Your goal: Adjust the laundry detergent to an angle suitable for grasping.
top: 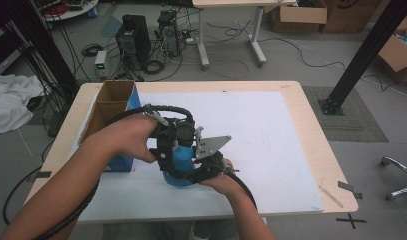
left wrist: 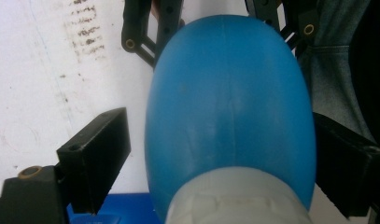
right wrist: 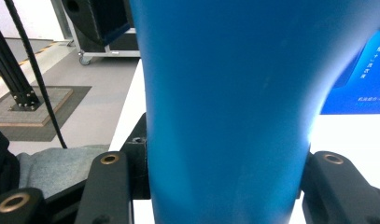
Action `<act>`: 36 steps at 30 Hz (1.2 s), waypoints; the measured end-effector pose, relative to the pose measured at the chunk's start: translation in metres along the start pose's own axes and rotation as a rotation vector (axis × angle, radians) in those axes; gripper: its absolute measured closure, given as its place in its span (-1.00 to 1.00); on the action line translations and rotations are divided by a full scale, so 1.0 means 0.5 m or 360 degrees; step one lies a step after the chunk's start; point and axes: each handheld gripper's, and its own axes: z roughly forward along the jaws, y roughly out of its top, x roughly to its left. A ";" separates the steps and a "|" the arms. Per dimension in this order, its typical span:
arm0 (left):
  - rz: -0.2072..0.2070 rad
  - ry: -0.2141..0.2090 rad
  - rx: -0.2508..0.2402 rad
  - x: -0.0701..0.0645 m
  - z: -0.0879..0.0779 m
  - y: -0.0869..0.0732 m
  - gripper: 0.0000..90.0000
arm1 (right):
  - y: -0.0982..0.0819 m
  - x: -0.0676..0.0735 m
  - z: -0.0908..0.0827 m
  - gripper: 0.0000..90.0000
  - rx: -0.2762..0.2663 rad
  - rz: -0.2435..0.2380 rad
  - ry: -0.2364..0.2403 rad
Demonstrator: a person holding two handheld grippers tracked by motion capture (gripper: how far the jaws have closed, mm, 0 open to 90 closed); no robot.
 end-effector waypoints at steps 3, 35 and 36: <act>0.0012 0.0030 -0.0003 0.000 -0.001 0.000 -0.65 | 0.000 0.000 -0.001 0.02 -0.0004 0.0001 -0.0014; 0.0026 0.0038 0.0036 -0.001 0.000 0.004 -0.32 | 0.001 -0.003 -0.001 0.02 -0.0011 0.0010 -0.0016; 0.0027 0.0038 0.0035 -0.001 0.000 0.004 -0.31 | 0.000 -0.003 -0.001 0.02 -0.0015 0.0013 -0.0014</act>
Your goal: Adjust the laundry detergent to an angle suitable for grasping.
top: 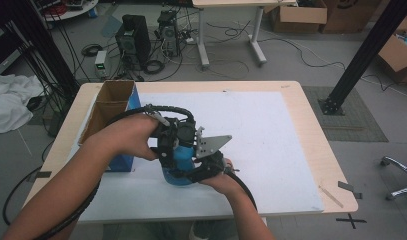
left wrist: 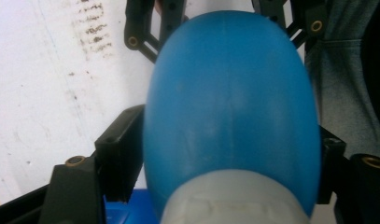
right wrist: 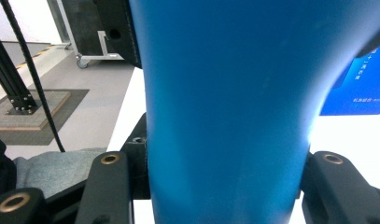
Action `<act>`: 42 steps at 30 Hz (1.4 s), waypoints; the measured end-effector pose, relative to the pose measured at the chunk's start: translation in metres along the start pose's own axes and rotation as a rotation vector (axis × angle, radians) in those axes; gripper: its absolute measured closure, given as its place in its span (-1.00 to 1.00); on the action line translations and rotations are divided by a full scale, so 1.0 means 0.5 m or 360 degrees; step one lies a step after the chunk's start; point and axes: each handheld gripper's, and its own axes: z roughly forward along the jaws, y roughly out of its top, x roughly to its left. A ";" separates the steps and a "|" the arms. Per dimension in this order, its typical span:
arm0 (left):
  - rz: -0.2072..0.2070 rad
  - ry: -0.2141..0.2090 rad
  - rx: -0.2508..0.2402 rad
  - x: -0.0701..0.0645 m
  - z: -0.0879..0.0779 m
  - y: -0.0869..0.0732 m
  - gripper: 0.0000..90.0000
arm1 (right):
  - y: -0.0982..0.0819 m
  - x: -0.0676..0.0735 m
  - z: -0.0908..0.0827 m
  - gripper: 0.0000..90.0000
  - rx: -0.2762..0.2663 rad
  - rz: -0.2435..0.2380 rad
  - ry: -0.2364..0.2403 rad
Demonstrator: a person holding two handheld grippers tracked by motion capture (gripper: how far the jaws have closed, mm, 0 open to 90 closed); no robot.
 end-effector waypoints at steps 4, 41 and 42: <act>-0.0003 -0.0001 -0.0004 0.000 0.001 0.000 -0.30 | 0.000 0.000 0.000 0.02 0.0001 0.0003 -0.0002; -0.0060 -0.0031 0.0045 0.004 -0.015 0.012 -0.14 | 0.009 0.013 -0.036 -0.23 -0.0032 -0.0059 -0.0138; -0.0062 -0.0034 0.0049 0.004 -0.015 0.013 -0.14 | 0.009 0.013 -0.038 -0.25 -0.0031 -0.0055 -0.0141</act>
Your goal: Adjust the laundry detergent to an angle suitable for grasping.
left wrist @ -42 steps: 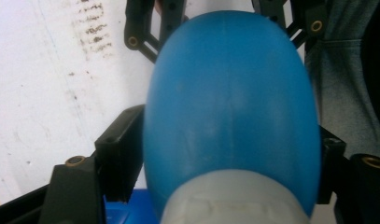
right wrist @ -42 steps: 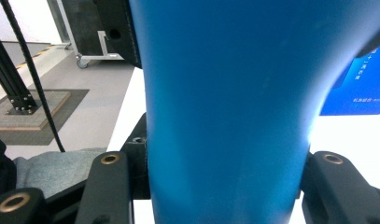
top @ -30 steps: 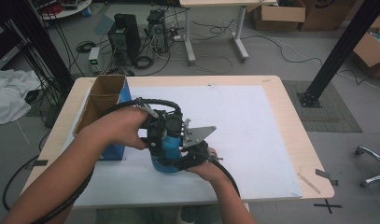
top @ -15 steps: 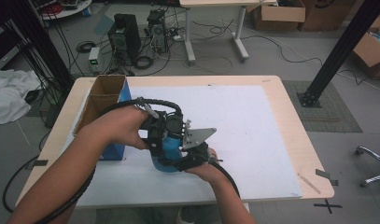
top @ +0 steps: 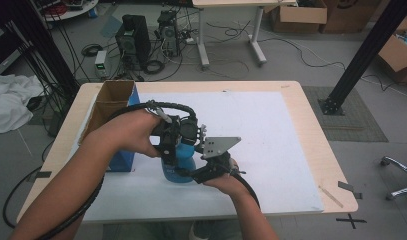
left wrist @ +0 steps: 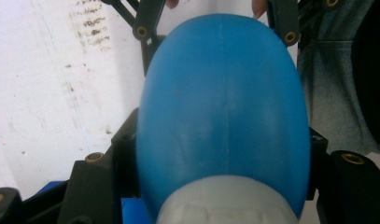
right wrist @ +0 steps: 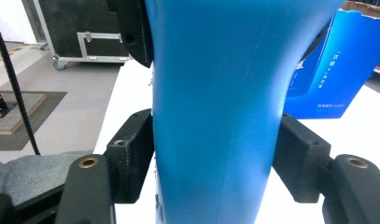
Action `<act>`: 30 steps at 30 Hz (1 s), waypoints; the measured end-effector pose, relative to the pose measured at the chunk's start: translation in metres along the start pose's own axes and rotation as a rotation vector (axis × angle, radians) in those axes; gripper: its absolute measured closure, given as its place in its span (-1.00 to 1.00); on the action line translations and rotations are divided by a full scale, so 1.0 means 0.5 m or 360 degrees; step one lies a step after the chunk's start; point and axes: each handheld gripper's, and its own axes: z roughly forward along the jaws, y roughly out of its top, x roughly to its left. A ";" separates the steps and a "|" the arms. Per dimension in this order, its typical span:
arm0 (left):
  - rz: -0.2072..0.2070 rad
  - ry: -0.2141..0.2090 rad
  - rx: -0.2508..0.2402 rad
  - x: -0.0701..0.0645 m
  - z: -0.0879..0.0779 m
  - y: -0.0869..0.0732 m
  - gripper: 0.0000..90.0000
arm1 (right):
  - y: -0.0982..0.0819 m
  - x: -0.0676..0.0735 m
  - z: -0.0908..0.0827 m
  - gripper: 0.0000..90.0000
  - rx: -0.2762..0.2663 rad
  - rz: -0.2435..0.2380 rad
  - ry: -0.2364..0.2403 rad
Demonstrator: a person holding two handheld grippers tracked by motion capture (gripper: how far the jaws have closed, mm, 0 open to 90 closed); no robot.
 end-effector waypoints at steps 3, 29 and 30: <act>-0.0010 -0.0012 0.0006 0.002 0.000 0.001 -0.14 | -0.001 0.000 -0.003 -0.31 0.0003 0.0019 0.0014; -0.0372 -0.0089 0.0090 0.068 -0.091 -0.089 -0.14 | 0.062 -0.039 -0.126 -0.96 0.0426 0.0111 -0.0097; -0.0419 -0.0103 0.0098 0.075 -0.099 -0.097 -0.14 | 0.066 -0.043 -0.130 -0.98 0.0472 0.0111 -0.0096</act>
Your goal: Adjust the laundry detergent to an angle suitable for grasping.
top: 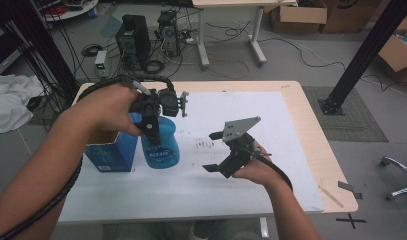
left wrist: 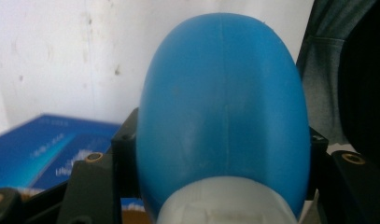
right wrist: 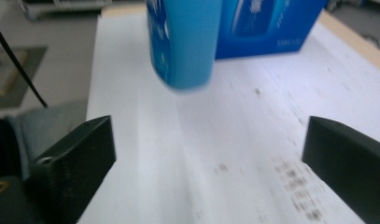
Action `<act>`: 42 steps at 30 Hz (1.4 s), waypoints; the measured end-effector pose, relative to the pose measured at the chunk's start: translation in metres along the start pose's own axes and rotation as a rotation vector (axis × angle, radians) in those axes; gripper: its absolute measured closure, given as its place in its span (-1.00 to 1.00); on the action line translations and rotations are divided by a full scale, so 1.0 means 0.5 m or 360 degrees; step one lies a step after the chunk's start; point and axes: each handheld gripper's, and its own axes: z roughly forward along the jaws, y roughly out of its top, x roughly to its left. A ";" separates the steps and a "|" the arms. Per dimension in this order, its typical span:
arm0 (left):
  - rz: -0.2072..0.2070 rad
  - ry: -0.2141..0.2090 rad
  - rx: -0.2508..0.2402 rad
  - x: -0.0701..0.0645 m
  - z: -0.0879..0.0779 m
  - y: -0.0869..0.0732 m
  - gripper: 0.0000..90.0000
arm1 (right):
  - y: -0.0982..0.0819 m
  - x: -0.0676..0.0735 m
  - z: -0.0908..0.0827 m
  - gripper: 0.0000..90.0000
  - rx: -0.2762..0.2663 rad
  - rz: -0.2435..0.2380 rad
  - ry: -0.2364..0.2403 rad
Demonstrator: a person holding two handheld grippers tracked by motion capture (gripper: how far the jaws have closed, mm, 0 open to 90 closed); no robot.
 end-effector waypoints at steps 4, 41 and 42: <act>-0.0139 -0.0043 0.0000 0.025 -0.027 -0.020 -0.14 | 0.007 -0.017 -0.015 -1.00 0.0166 -0.0018 -0.0013; -0.1917 -0.0178 0.0088 0.204 -0.181 -0.250 -0.14 | 0.034 -0.039 -0.038 -1.00 0.0930 -0.0157 0.0126; -0.1944 -0.0184 0.0084 0.205 -0.180 -0.252 -0.14 | 0.034 -0.039 -0.038 -1.00 0.0931 -0.0158 0.0125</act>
